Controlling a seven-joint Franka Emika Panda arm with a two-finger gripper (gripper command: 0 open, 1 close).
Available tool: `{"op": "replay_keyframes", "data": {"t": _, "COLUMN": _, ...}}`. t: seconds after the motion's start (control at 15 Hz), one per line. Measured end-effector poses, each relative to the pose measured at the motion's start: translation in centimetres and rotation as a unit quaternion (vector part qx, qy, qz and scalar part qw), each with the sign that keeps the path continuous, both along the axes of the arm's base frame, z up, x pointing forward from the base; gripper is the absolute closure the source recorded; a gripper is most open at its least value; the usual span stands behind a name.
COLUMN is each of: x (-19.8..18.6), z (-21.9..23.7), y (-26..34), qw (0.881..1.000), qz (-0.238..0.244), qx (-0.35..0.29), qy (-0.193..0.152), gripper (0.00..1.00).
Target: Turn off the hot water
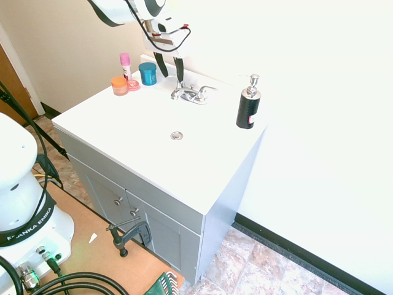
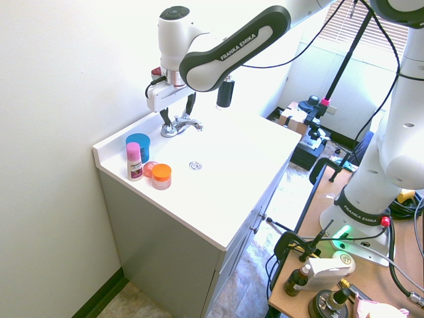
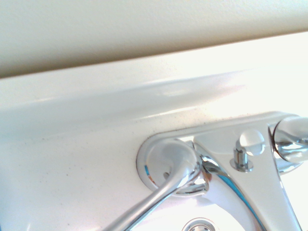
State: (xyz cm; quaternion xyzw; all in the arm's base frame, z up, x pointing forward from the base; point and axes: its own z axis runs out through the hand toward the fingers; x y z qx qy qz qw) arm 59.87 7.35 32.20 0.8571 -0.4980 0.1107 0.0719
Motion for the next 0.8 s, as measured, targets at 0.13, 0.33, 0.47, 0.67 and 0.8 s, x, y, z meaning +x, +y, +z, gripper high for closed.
{"op": "replay_keyframes", "data": {"t": 0.13, "x": 1.0, "z": -0.1, "y": 0.2, "qw": 1.000, "qz": -0.003, "qx": 0.001, "qy": 0.002, "gripper": 0.00}}
{"op": "replay_keyframes", "data": {"t": 0.33, "x": 1.3, "z": -0.5, "y": -0.3, "qw": 1.000, "qz": -0.008, "qx": 0.012, "qy": 0.009, "gripper": 0.00}}
{"op": "replay_keyframes", "data": {"t": 0.47, "x": 0.1, "z": -0.8, "y": -1.7, "qw": 0.999, "qz": -0.010, "qx": 0.029, "qy": 0.013, "gripper": 0.00}}
{"op": "replay_keyframes", "data": {"t": 0.67, "x": -3.9, "z": 0.1, "y": -4.0, "qw": 0.997, "qz": -0.015, "qx": 0.068, "qy": 0.016, "gripper": 0.00}}
{"op": "replay_keyframes", "data": {"t": 0.8, "x": -6.9, "z": 1.5, "y": -4.9, "qw": 0.996, "qz": -0.017, "qx": 0.086, "qy": 0.016, "gripper": 0.00}}
